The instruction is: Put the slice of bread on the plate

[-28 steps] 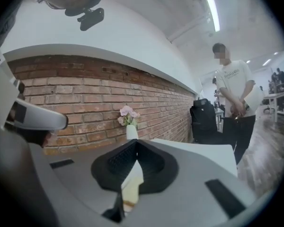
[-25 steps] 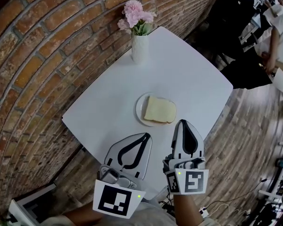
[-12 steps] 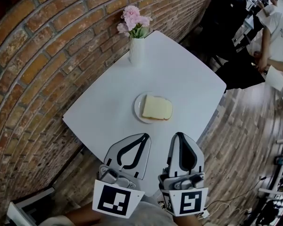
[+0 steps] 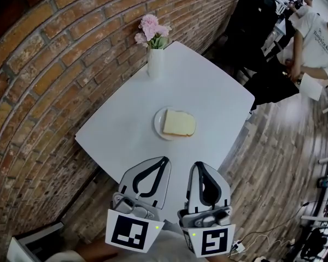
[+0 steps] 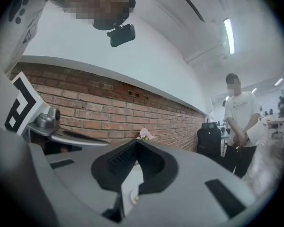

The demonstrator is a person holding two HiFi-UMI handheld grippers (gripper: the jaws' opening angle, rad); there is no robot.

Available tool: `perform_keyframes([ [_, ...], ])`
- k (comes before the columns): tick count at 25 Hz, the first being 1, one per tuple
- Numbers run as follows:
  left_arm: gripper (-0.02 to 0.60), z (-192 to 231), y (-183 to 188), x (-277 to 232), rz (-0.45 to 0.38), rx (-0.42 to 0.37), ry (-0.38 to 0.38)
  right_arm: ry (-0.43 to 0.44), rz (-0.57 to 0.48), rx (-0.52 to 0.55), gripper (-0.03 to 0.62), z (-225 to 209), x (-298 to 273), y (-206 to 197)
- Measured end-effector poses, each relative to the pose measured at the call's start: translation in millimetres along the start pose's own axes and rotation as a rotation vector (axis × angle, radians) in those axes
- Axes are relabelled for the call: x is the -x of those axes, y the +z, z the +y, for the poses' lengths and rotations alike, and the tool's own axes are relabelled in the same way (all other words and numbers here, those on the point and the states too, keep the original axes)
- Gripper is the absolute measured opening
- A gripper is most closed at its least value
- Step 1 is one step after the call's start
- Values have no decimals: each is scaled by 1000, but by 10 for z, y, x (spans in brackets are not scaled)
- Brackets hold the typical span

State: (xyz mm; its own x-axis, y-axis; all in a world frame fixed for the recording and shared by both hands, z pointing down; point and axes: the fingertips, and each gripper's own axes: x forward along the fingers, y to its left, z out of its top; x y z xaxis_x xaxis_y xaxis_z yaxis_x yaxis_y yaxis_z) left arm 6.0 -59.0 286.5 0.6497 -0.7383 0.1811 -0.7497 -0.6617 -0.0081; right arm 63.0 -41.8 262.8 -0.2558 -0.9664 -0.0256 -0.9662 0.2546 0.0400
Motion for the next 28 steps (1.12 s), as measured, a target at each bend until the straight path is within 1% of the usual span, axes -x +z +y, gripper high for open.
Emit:
perform_keyframes([
  [7, 9, -87, 53, 187, -17, -9, -4, -7, 18, 5, 6, 91, 179, 20],
  [12, 9, -137, 63, 281, -20, -18, -8, -3, 51, -41, 6, 138, 245, -55],
  [20, 9, -200, 123, 336, -36, -30, -15, 16, 64, -38, 6, 219, 302, -25],
  [24, 9, -214, 129, 360, -40, -15, -14, 26, 66, -28, 6, 258, 315, 8],
  [28, 9, -226, 164, 359, -49, -21, -20, 27, 74, -21, 6, 248, 324, 19],
])
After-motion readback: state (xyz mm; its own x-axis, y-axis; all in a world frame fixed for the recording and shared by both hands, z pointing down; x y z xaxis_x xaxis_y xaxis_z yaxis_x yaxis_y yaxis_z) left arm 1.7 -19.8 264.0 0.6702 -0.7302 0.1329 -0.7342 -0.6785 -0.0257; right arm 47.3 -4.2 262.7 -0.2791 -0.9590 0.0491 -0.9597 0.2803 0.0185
